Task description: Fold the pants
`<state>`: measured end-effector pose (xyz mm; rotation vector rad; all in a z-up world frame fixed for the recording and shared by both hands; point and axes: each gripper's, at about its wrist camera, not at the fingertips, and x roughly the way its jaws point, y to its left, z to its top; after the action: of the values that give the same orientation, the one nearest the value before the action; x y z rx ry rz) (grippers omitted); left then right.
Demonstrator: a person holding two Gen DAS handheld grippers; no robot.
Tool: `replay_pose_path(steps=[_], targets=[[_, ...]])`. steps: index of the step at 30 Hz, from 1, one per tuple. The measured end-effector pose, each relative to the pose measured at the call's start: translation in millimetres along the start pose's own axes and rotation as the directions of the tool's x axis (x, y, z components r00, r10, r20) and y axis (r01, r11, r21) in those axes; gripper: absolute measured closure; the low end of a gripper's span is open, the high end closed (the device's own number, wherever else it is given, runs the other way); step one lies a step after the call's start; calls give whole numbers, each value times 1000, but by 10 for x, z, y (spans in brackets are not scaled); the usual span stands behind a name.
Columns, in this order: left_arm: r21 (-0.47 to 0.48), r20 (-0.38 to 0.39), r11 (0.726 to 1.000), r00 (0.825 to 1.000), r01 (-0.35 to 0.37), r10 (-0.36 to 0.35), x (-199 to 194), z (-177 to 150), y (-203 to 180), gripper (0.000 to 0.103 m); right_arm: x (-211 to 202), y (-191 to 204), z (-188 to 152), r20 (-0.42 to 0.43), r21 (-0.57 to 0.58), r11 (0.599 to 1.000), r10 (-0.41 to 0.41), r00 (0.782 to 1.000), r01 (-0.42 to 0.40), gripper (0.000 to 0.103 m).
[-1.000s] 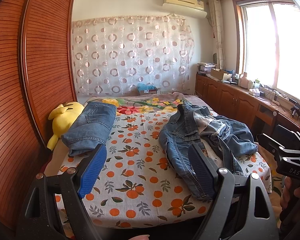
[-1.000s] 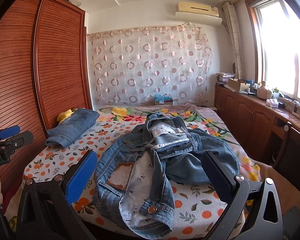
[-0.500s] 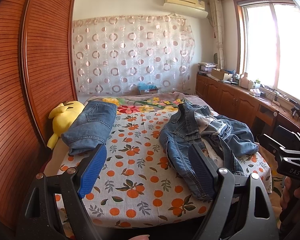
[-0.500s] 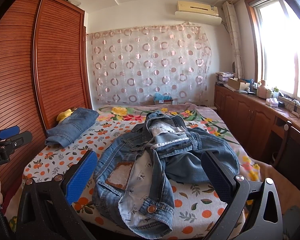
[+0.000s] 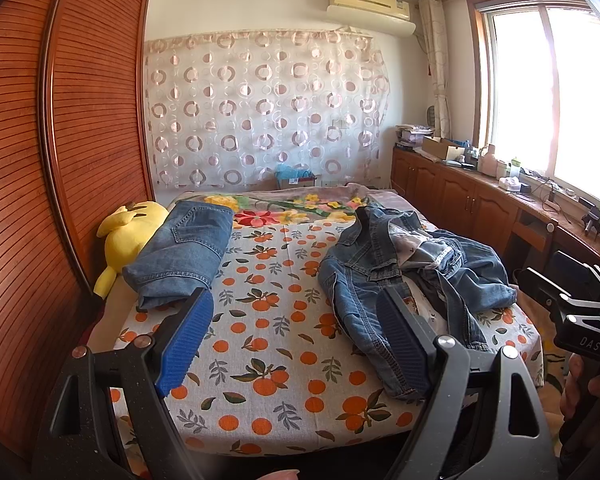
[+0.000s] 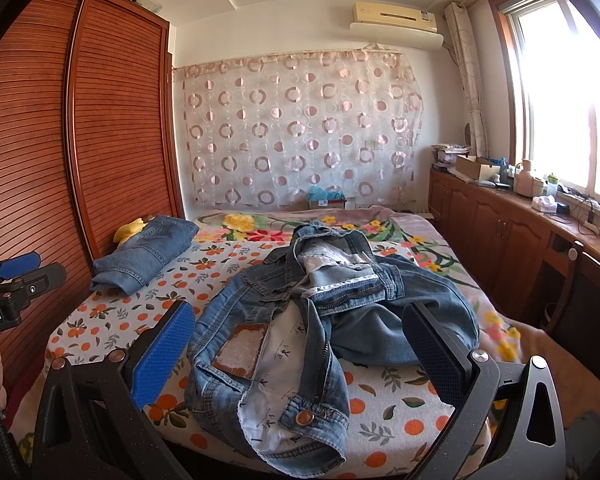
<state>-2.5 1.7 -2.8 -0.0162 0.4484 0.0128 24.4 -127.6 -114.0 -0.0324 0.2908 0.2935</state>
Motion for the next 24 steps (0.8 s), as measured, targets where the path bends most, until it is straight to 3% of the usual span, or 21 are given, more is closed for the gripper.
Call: replay_pose_path(steps=[24], targets=[[0,1,1000,1000,0,0,0,0,1,19,1,-4,-3,4,2,1000,1,1000,-1,0]])
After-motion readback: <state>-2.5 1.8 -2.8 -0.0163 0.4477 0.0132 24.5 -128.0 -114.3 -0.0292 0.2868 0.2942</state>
